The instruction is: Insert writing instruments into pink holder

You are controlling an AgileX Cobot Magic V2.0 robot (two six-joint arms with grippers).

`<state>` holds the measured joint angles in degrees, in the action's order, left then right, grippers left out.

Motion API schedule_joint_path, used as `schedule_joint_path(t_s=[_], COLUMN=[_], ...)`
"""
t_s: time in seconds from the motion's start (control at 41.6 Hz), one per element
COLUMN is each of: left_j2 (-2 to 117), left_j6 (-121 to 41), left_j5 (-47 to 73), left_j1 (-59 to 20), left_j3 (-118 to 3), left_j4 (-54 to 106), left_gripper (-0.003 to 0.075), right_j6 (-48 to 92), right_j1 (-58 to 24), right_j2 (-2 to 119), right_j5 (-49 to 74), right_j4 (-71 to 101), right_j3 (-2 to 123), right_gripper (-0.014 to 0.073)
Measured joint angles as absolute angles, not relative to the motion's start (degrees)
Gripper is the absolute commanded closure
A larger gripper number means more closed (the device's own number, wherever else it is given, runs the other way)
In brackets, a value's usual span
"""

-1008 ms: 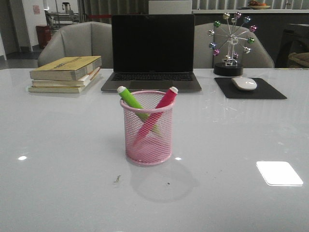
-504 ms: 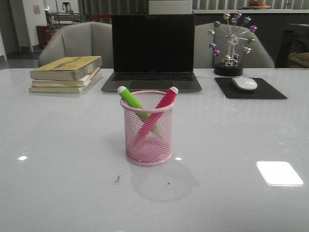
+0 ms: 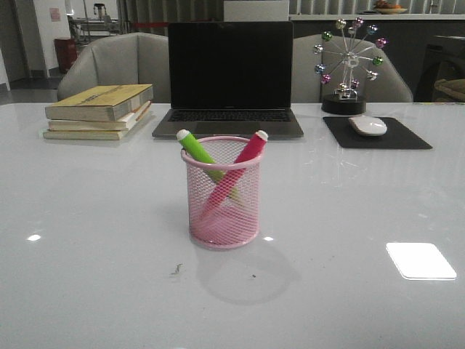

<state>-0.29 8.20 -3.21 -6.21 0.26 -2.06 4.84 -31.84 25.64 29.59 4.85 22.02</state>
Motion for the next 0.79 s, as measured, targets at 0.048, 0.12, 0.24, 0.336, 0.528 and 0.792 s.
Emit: schedule_joint_path(t_s=[0.048, 0.12, 0.24, 0.336, 0.528, 0.792], left_j2=[-0.3, -0.3, -0.3, -0.3, -0.3, -0.3], left_j6=[8.2, 8.2, 8.2, 8.2, 8.2, 8.3], left_j5=[-3.2, -3.2, -3.2, -3.2, -3.2, -3.2], left_j1=[-6.2, -6.2, -6.2, -6.2, -6.2, -6.2], left_j3=[0.3, 0.3, 0.3, 0.3, 0.3, 0.3], left_j4=[-2.1, -2.1, -2.1, -2.1, -2.1, -2.1], left_gripper=[0.0629, 0.0629, 0.0629, 0.0629, 0.0629, 0.0629], right_j6=[4.8, 4.8, 4.8, 4.8, 4.8, 4.8], right_j1=[-28.4, -23.2, -14.6, -9.9, -3.8, -2.3], right_j2=[22.6, 16.7, 7.0, 2.7, -0.5, -0.6], right_j5=[27.5, 23.1, 14.1, 8.7, 4.4, 4.0], right_j4=[4.7, 4.6, 4.6, 4.6, 4.9, 5.2], right_j3=[19.8, 15.6, 8.0, 3.1, -1.5, -1.6], right_gripper=[0.0566, 0.0566, 0.0566, 0.0566, 0.0566, 0.0566])
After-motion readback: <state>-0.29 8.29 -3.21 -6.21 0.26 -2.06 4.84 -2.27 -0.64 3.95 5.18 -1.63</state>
